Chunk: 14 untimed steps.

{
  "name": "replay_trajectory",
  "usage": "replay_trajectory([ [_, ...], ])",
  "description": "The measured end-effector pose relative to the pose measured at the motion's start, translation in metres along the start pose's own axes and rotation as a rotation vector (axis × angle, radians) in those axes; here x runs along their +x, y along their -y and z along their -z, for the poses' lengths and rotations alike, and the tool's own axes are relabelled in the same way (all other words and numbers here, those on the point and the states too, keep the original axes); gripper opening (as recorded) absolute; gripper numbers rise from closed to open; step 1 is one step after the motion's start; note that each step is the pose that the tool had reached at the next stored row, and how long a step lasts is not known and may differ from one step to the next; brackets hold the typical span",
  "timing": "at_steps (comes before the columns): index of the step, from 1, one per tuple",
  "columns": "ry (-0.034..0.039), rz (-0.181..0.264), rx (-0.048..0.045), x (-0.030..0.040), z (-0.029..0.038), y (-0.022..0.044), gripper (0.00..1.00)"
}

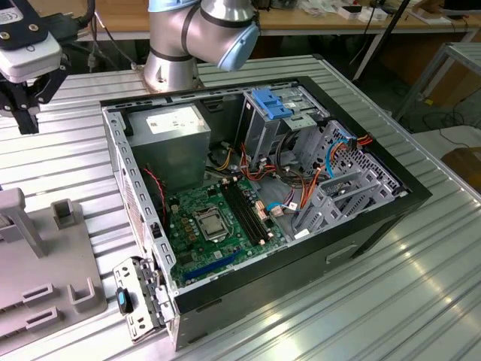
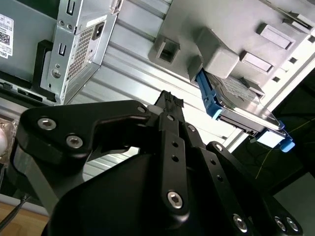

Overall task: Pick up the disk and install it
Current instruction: 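Reach for the disk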

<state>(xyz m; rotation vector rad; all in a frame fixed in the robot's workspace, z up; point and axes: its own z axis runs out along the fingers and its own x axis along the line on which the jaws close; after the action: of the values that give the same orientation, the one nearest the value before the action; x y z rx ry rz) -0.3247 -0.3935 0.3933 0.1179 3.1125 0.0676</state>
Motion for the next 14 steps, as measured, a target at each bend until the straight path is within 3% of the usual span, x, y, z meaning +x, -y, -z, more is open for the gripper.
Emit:
replay_trajectory([
  [14, 0.0000, 0.000, 0.0000, 0.0302, 0.0008, 0.0019, 0.11],
])
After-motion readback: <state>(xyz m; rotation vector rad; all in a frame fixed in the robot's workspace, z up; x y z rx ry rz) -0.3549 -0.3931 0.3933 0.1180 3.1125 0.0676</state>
